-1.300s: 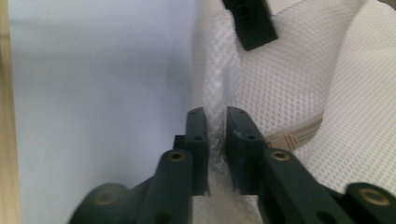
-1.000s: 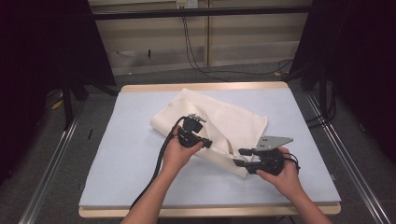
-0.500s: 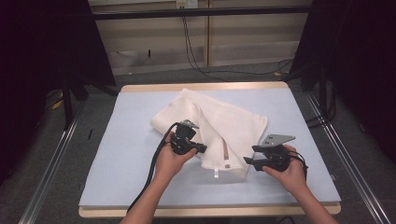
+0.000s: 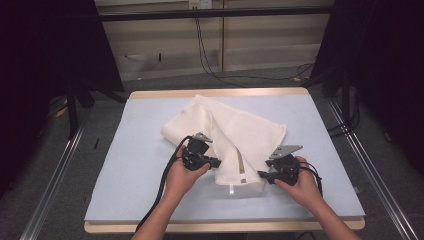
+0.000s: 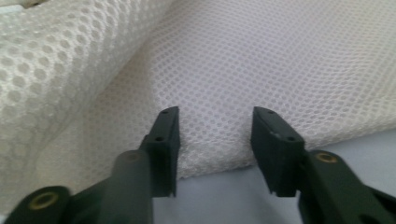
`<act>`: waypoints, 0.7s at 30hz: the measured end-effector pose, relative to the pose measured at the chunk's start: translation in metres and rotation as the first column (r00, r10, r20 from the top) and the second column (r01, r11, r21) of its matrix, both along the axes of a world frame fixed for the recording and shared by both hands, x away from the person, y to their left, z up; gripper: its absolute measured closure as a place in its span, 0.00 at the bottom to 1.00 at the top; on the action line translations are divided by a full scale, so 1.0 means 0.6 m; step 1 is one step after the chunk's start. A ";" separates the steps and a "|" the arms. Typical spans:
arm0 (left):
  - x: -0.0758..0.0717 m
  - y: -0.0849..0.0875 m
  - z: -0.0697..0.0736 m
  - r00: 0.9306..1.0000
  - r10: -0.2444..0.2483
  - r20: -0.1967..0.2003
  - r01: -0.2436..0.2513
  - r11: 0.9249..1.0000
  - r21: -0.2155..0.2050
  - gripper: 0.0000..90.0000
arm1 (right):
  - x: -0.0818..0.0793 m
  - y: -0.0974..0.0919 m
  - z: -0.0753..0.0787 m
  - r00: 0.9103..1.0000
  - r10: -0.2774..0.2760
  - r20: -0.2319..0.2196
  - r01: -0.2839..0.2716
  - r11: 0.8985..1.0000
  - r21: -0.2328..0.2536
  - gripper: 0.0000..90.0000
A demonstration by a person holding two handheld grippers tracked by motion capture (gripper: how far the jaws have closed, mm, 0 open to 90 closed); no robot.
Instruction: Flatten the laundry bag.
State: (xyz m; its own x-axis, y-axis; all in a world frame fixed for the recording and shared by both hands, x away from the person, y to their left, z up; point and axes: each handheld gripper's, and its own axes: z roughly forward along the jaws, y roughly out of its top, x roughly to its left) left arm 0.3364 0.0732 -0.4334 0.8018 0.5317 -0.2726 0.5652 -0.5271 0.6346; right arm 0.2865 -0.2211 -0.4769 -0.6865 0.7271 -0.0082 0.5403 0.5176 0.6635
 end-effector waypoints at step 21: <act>-0.020 0.009 -0.006 1.000 -0.015 0.024 0.016 0.999 -0.045 0.96 | 0.039 -0.054 0.014 0.992 -0.126 0.013 0.125 0.991 0.037 1.00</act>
State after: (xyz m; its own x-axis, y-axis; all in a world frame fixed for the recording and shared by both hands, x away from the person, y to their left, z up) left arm 0.3243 0.0789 -0.4372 0.8164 0.5067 -0.2771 0.5417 -0.5058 0.6713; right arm 0.3097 -0.2538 -0.4685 -0.5897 0.8076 0.0094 0.5888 0.4220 0.6894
